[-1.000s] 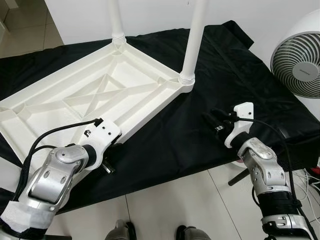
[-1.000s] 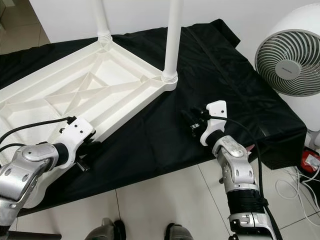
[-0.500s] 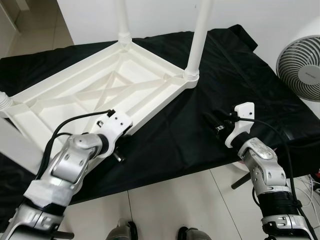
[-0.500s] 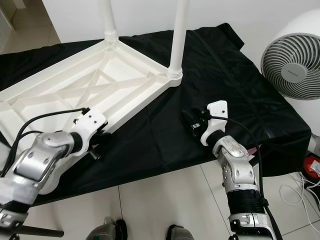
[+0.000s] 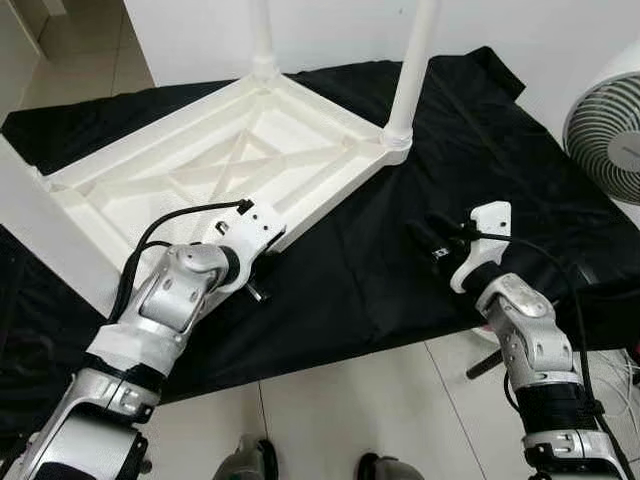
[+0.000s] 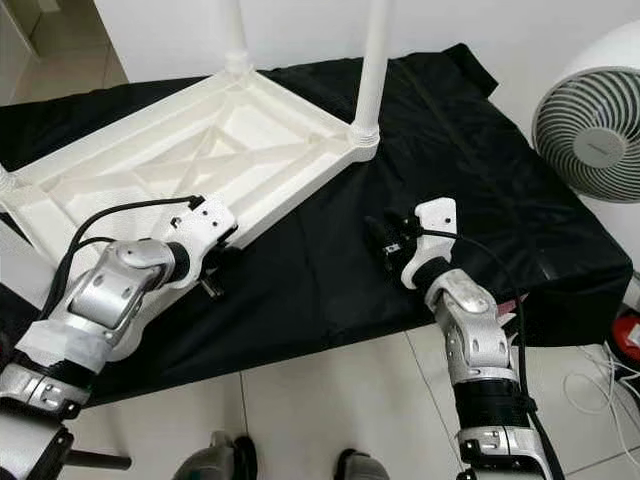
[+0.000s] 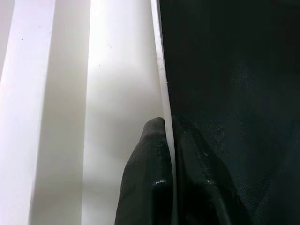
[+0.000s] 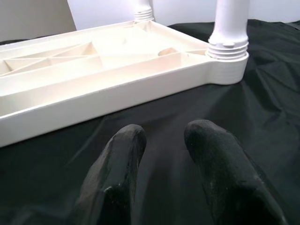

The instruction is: Building children table

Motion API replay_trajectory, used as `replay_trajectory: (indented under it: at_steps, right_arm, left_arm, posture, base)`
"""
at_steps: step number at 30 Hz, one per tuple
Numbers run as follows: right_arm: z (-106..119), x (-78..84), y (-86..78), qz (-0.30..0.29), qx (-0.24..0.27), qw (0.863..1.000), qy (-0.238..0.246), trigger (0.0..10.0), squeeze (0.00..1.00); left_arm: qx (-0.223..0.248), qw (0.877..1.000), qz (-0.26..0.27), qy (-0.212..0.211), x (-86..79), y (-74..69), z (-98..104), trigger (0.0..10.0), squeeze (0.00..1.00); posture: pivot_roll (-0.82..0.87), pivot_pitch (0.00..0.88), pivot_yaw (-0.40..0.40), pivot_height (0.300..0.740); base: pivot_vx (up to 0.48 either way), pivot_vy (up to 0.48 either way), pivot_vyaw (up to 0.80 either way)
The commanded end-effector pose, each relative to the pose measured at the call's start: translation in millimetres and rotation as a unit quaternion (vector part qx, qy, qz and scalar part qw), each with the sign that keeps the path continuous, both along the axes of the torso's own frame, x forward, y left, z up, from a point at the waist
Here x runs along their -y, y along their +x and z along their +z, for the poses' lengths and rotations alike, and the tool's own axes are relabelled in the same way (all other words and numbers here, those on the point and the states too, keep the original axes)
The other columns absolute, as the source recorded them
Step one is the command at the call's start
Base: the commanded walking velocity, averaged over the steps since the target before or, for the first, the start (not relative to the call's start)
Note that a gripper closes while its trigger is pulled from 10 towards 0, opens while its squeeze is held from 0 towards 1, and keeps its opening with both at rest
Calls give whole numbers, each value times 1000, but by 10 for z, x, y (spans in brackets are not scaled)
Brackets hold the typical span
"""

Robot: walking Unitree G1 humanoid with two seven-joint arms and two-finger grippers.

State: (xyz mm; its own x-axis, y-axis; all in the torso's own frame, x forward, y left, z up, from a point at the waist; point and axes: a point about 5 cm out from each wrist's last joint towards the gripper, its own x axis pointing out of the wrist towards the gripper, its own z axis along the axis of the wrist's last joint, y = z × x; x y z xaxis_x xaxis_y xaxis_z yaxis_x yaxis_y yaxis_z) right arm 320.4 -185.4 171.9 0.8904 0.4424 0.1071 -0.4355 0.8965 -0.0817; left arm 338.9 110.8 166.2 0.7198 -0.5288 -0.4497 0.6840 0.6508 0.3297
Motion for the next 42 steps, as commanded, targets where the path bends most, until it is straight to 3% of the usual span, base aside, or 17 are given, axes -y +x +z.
replay_trajectory:
  at_steps: [1, 2, 3, 4, 7, 12, 13, 14, 15, 18, 21, 23, 25, 31, 33, 37, 42]
  right_arm:
    - [-47, -11, -26, 1, -9, 1000, 5, 10000, 0]
    - [-51, -11, -30, 0, -9, 1000, 5, 10000, 0]
    - [-56, -8, -34, -1, -10, 1000, 6, 10000, 0]
    - [-60, -7, -35, -1, -11, 1000, 6, 10000, 0]
    - [-65, -13, -34, -1, -12, 1000, 7, 10000, 0]
    - [-63, -43, -21, 3, -12, 1000, 9, 10000, 0]
    - [-62, -51, -16, 5, -12, 1000, 9, 10000, 0]
    - [-62, -51, -16, 5, -12, 1000, 9, 10000, 0]
    - [-62, -59, -12, 6, -12, 1000, 9, 10000, 0]
    - [-63, -63, -11, 6, -12, 1000, 9, 10000, 0]
    - [-63, -68, -10, 7, -11, 1000, 10, 10000, 0]
    - [-65, -68, -13, 7, -11, 1000, 10, 10000, 0]
    - [-65, -68, -13, 7, -11, 1000, 10, 10000, 0]
    - [-68, -76, 6, 6, -11, 1000, 12, 10000, 0]
    - [-71, -97, 29, 8, -11, 1000, 13, 10000, 0]
    - [-78, -117, 43, 12, -12, 1000, 14, 10000, 0]
    - [-95, -136, 64, 17, -16, 1000, 14, 10000, 0]
  left_arm:
    - [98, 995, 22, -19, 73, 55, 220, 667, 0]
    - [99, 995, 23, -24, 68, 47, 228, 6941, 0]
    - [102, 994, 20, -34, 55, 35, 247, 10000, 0]
    - [102, 993, 20, -53, 33, 21, 275, 10000, 973]
    - [101, 992, 16, -80, 4, -16, 325, 10000, 1000]
    - [133, 987, 28, -88, -58, -52, 430, 10000, 1000]
    - [148, 985, 33, -81, -82, -60, 450, 10000, 451]
    - [148, 985, 33, -81, -82, -60, 450, 10000, 451]
    - [153, 984, 40, -81, -106, -74, 457, 10000, 0]
    - [155, 983, 44, -82, -120, -84, 460, 10000, 0]
    - [161, 979, 49, -113, -140, -164, 473, 10000, 0]
    - [164, 974, 46, -151, -189, -289, 448, 10000, 0]
    - [164, 974, 46, -151, -189, -289, 448, 10000, 0]
    - [159, 969, 56, -182, -321, -509, 324, 10000, 0]
    - [148, 966, 45, -206, -334, -651, 259, 10000, 0]
    - [139, 962, 35, -234, -333, -760, 218, 10000, 0]
    - [124, 944, -21, -306, -384, -1075, 241, 10000, 0]
  posture:
    - [-84, 162, 56, 740]
    - [-83, 164, 58, 740]
    - [-83, 164, 58, 740]
    - [-83, 164, 58, 740]
    - [-83, 164, 58, 740]
    - [-63, 166, 52, 740]
    - [-63, 166, 52, 740]
    - [-63, 166, 52, 740]
    - [-57, 166, 50, 740]
    - [-57, 166, 50, 740]
    - [-57, 166, 50, 740]
    - [-54, 167, 52, 740]
    - [-54, 167, 52, 740]
    - [-35, 165, 47, 740]
    - [-24, 166, 43, 740]
    - [-24, 166, 43, 740]
    - [-12, 169, 35, 740]
  base:
    - [0, 0, 0]
    - [0, 0, 0]
    - [0, 0, 0]
    - [0, 0, 0]
    - [0, 0, 0]
    - [0, 0, 0]
    - [0, 0, 0]
    - [0, 0, 0]
    - [0, 0, 0]
    - [0, 0, 0]
    - [0, 0, 0]
    - [0, 0, 0]
    - [0, 0, 0]
    - [0, 0, 0]
    - [0, 0, 0]
    - [0, 0, 0]
    - [0, 0, 0]
